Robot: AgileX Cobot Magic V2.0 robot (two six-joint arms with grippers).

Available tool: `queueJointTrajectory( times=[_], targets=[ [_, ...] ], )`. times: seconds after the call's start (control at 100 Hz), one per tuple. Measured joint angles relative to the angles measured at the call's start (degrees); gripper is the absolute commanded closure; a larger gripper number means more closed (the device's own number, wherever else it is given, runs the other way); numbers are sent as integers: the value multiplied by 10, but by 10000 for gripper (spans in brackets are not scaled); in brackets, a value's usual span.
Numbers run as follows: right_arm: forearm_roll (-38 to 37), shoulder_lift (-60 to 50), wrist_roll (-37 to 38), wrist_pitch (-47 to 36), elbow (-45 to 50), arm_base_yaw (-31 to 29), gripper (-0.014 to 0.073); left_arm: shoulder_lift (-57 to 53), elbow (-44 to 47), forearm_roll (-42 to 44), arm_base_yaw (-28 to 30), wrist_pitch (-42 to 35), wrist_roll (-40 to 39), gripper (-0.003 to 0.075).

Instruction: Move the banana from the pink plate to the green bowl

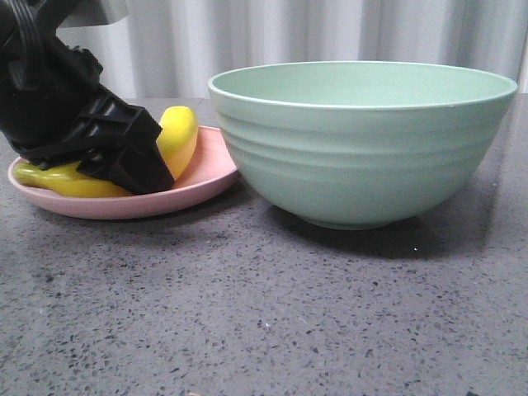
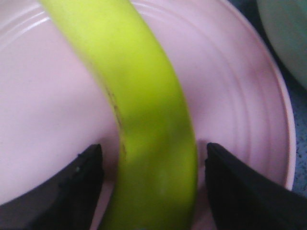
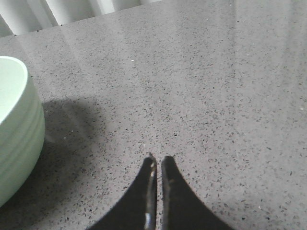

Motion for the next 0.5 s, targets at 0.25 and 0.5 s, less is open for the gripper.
queueJointTrajectory(
  times=[0.25,0.5],
  targets=[
    [-11,2,0,22,0,17,655,0,0,0,0,-1,0,533],
    [-33,47,0,105,-53,57,629,-19,-1,0,0,8,0,531]
  ],
)
